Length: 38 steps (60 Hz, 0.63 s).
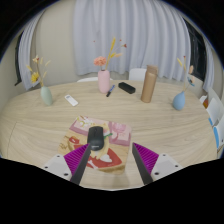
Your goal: Arrange mouse
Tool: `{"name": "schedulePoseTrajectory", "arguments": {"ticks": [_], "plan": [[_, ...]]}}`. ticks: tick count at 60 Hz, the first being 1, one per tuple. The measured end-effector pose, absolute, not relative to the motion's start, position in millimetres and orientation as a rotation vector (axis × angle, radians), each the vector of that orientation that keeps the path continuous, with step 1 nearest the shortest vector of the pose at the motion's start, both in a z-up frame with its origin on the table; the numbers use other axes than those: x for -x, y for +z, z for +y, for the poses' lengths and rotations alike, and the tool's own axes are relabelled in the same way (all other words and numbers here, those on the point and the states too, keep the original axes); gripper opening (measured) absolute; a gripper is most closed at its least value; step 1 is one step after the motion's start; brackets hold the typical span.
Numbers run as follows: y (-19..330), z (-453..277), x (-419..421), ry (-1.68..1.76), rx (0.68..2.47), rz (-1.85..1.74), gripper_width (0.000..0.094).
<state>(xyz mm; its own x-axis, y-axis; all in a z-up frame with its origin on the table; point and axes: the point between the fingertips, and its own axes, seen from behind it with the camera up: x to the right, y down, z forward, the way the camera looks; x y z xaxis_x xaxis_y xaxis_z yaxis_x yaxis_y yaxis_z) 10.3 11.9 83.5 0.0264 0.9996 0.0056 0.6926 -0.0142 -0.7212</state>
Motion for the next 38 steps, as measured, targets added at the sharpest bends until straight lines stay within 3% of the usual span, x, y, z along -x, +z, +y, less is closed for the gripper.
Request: {"name": "schedulePoseTrajectory", "arguments": {"ticks": [17,38], "plan": [[137.4,80.5,-138.2,0.69,1.695,-1.715,0.0859],[126.9,130.1,-211.6,0.694,1.695,-1.746,0.0859]]}}
